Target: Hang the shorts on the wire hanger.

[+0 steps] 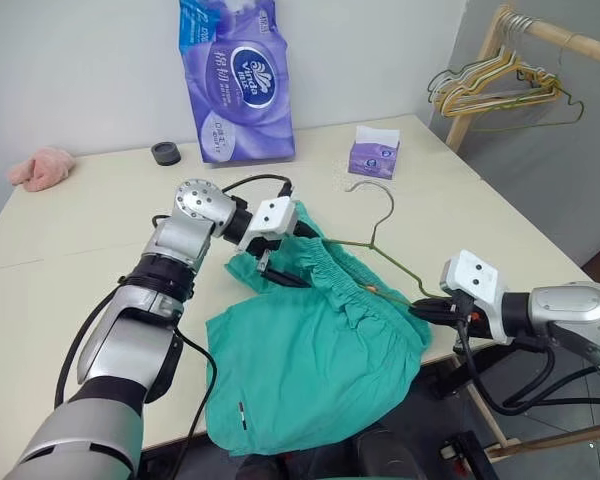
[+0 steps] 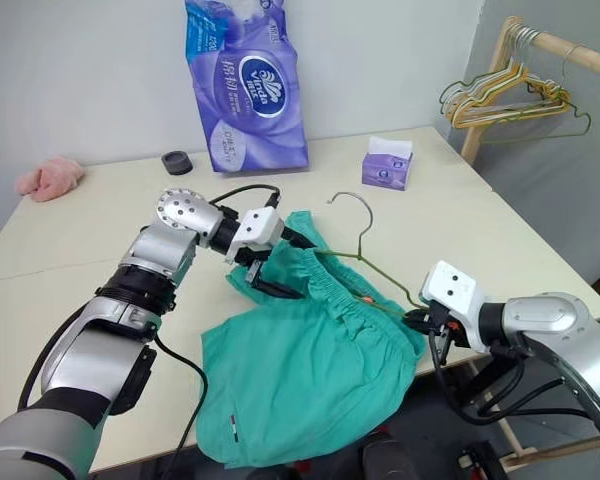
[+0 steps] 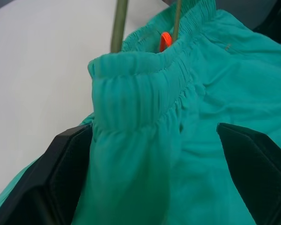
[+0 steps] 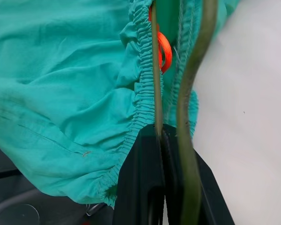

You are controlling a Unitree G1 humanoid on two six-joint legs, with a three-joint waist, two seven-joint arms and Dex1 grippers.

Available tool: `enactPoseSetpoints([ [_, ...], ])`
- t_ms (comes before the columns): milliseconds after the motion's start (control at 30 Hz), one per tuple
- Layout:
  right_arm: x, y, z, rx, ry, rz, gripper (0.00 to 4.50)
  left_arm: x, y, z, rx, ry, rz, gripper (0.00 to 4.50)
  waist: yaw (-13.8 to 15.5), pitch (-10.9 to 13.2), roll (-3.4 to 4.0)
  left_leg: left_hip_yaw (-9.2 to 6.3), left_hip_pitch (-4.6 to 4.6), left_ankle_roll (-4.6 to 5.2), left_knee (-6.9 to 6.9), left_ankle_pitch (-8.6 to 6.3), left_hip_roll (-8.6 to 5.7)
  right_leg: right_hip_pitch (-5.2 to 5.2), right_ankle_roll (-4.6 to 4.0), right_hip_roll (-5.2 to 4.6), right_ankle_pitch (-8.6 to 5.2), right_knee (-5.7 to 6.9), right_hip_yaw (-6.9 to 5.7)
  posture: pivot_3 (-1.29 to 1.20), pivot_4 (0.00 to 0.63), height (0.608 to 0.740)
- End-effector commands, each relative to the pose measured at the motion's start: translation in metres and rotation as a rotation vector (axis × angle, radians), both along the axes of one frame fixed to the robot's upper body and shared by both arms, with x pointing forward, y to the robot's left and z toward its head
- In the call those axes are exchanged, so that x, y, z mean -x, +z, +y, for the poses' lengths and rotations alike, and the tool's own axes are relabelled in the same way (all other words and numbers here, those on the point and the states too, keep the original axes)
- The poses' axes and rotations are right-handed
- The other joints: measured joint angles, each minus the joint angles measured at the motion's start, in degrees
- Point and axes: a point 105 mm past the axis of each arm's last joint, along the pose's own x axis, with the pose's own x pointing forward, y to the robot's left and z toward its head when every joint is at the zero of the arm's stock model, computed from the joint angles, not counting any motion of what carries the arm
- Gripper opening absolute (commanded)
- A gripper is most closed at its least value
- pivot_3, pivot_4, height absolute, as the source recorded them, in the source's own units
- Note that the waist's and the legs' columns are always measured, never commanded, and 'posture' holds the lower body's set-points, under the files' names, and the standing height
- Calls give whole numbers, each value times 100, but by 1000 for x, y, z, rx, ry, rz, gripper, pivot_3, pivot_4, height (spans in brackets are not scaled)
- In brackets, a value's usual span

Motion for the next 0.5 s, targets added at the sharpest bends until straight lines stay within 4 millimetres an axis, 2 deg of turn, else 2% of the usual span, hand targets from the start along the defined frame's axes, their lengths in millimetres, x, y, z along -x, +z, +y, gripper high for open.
enactPoseSetpoints([
  [33, 1, 17, 10, -24, 54, -83, 0, -1, -5, -9, 24, 11, -10, 4480, 2, 0, 0, 0, 0, 0, 0, 0, 0, 0, 0, 0, 0, 0, 0, -277, 50, 740],
  [67, 1, 17, 10, -28, 55, -85, 0, -2, -6, -11, 35, 19, -4, 4480, 1, 0, 0, 0, 0, 0, 0, 0, 0, 0, 0, 0, 0, 1, 0, -277, 51, 740],
  [100, 1, 17, 10, -32, 56, -85, 0, -3, -7, -13, 43, 25, 1, 4192, 2, 0, -1, -1, -1, 0, 1, 0, 0, 0, 0, 0, 0, 1, -1, -277, 51, 740],
  [167, 2, 17, 11, -36, 57, -86, 0, -3, -8, -14, 50, 33, 10, 3931, 0, 0, 0, -1, -2, 0, 2, 0, 0, -1, 0, 0, 0, 1, 0, -278, 52, 740],
  [233, 2, 18, 11, -38, 56, -87, 0, -3, -9, -13, 49, 36, 18, 3307, -10, 0, 0, -1, -2, 0, 2, 0, 0, -2, 0, 0, 0, 1, 0, -279, 53, 740],
  [333, 1, 18, 11, -44, 55, -92, 0, -2, -13, -10, 40, 39, 30, 2722, -28, 0, 0, -1, -3, 0, 1, 0, 1, -4, 0, 0, 0, 3, -1, -280, 55, 740],
  [500, 0, 20, 10, -32, 57, -119, 0, 1, -19, -8, 35, 39, 42, 2622, -56, 0, 0, -1, -3, 0, 1, 0, 1, -4, 0, 0, 0, 3, -1, -279, 55, 740],
])
